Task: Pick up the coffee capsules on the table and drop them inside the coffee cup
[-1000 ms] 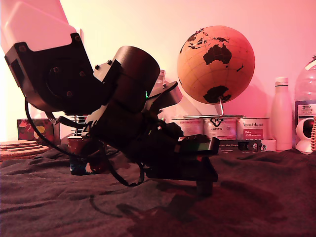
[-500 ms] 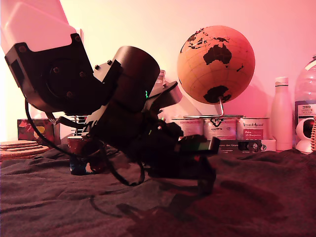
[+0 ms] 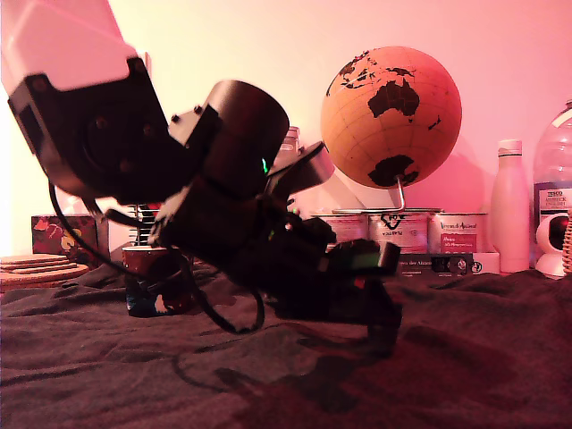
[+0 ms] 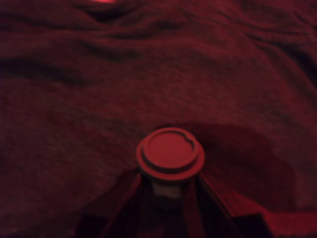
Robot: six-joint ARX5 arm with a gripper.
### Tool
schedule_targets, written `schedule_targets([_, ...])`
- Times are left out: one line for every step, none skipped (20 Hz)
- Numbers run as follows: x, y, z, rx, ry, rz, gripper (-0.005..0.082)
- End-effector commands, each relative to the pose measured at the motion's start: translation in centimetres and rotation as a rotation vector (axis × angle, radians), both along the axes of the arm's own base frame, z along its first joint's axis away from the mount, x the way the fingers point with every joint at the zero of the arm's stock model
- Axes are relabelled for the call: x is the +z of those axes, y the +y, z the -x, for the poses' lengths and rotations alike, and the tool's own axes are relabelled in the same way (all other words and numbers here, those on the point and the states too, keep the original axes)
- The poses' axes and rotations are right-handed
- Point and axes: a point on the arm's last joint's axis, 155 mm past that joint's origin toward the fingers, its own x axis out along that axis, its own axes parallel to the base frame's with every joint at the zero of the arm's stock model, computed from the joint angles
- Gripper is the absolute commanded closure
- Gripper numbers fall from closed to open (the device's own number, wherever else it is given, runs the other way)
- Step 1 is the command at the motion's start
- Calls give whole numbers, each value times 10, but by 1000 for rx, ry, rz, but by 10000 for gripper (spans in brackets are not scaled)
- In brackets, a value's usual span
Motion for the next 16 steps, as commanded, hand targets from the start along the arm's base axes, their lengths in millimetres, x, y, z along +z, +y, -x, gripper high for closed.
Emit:
schedule_targets([33,-3,0,-26,-72,29,506])
schedule_targets([40,-2,0,-25,-76,33,506])
schedule_targets([47,-1,1,-37,-101,26,506])
schedule_targets([52,0,2,-48,-121,14,506])
schedule_targets([57,2,4,-58,-137,5,506])
schedule_targets([61,3,5,-58,-136,3,506])
schedule_targets([65,5,6,-67,-150,-13,506])
schedule_targets([66,8,7,-65,-145,-22,506])
schedule_targets([68,11,7,-62,-140,-27,506])
schedule_targets([69,14,7,-58,-135,-34,506])
schedule_targets([71,16,7,-60,-139,-43,506])
schedule_targets([72,19,8,-69,-154,-58,506])
schedule_targets([76,22,7,-65,-155,-58,506])
schedule_targets([77,25,6,-67,-168,-66,506])
schedule_targets([79,29,5,-62,-170,-71,506])
schedule_targets([78,33,4,-56,-165,-80,506])
